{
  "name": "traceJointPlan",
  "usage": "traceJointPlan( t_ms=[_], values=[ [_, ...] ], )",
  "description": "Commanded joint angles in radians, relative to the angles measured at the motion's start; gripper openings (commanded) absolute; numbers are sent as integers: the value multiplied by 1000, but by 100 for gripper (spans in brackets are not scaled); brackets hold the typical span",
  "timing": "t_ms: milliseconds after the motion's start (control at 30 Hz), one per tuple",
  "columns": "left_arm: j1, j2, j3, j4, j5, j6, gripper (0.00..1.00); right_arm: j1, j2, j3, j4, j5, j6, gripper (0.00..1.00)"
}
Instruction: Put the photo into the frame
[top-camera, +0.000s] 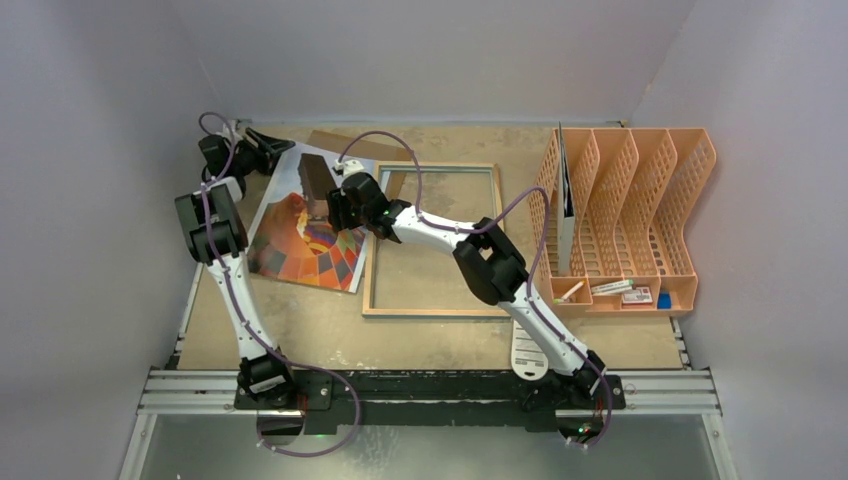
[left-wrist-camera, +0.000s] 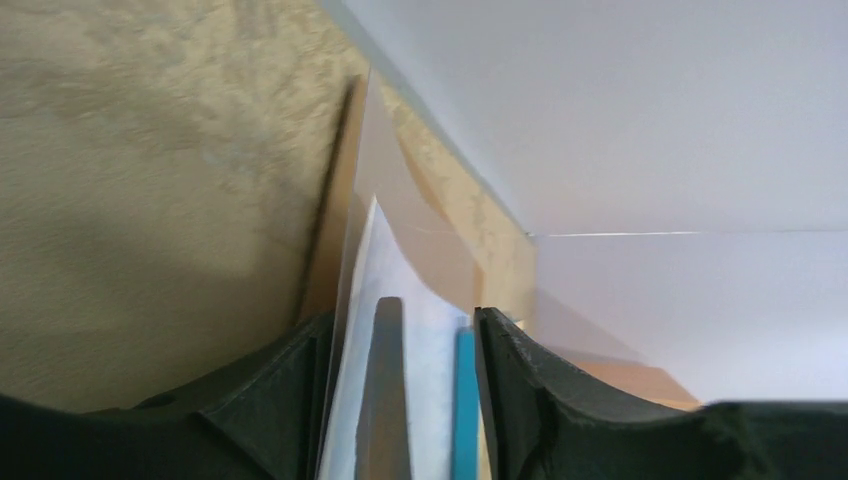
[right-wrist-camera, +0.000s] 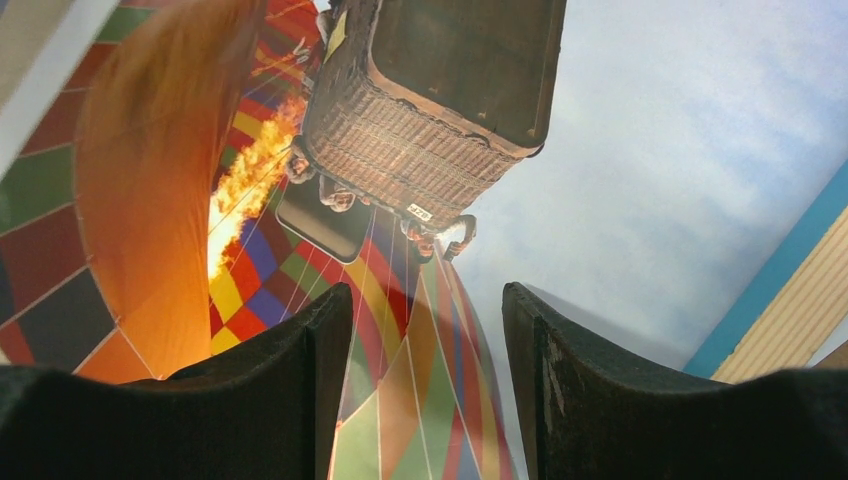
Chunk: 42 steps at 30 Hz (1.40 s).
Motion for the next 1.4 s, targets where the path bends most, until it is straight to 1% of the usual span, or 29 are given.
traceJointPlan(
  t_ms=[0,67,233,433,500,633,767,933,1067,1233,1367],
  values=[
    [-4,7,66,224,61,-178,50,4,64,-28,-101,-30,-5,60],
    [-4,23,105,237,57,-188,46,4,66,-31,-100,-31,-4,60],
    [-15,75,204,268,63,-207,44,5,61,-38,-99,-35,2,60],
    [-42,115,236,268,64,-205,43,-1,51,-59,-91,-28,2,60],
    [-47,118,247,246,52,-186,42,-3,51,-67,-88,-23,2,59],
    [-53,118,273,221,20,-135,36,-3,47,-78,-81,-17,-4,59],
    [-58,118,310,214,-21,-82,36,-3,49,-77,-77,-21,-4,59],
    [-61,167,415,195,-31,-97,36,-3,47,-85,-77,-23,-4,58],
    [-67,170,404,194,-36,-80,35,-2,48,-87,-78,-25,-10,58],
    [-73,160,379,168,-19,-32,26,-3,44,-96,-76,-24,-11,58],
    [-74,137,353,157,-8,15,25,-2,43,-96,-77,-24,-10,58]
  ],
)
